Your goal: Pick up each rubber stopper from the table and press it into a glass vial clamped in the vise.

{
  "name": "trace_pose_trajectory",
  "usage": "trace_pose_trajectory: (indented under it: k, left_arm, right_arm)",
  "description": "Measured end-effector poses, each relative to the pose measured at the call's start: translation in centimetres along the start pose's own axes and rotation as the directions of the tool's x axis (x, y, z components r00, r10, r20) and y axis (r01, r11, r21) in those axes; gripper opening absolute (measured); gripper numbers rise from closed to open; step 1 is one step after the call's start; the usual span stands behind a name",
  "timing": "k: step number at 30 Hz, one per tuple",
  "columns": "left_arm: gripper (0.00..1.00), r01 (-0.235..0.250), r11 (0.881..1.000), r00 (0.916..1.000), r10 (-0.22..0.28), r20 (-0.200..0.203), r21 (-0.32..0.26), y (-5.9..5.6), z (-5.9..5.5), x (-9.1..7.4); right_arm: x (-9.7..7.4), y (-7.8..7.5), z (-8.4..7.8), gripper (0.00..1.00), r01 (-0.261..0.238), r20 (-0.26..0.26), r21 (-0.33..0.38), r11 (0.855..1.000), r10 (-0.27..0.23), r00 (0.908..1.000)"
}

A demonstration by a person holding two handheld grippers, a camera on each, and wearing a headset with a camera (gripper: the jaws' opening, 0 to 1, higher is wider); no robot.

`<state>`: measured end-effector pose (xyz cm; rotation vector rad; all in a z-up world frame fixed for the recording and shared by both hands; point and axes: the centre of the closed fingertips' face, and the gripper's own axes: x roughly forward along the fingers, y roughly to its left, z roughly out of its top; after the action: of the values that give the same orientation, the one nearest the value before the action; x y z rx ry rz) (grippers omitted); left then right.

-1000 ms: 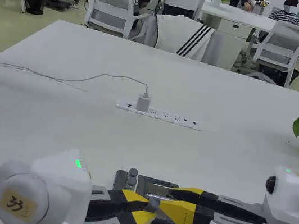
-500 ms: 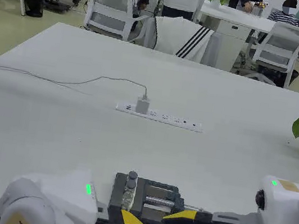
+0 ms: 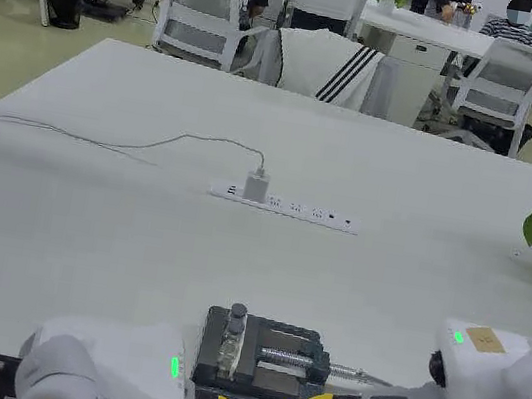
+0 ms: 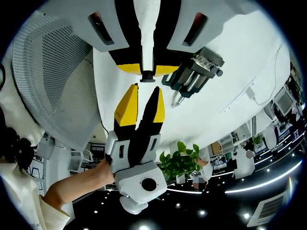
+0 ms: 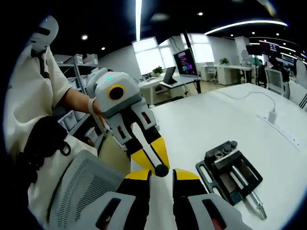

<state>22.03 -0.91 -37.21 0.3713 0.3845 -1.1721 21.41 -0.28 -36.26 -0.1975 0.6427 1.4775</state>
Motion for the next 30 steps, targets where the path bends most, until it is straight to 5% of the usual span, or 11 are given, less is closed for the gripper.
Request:
trace_pose_trajectory:
  k: [6,30]
  left_arm:
    - [0.04,0.024,0.999,0.9995,-0.024,-0.023,0.03,-0.4,-0.2,0.0]
    - [0.03,0.094,0.993,0.9931,-0.089,-0.076,0.075,-1.2,-0.7,0.4]
  right_arm:
    - [0.3,0.3,-0.7,0.12,-0.009,-0.051,-0.041,0.999,0.007,0.9987]
    - [0.8,0.7,-1.4,0.07,-0.034,-0.125,-0.117,0.993,0.019,0.992]
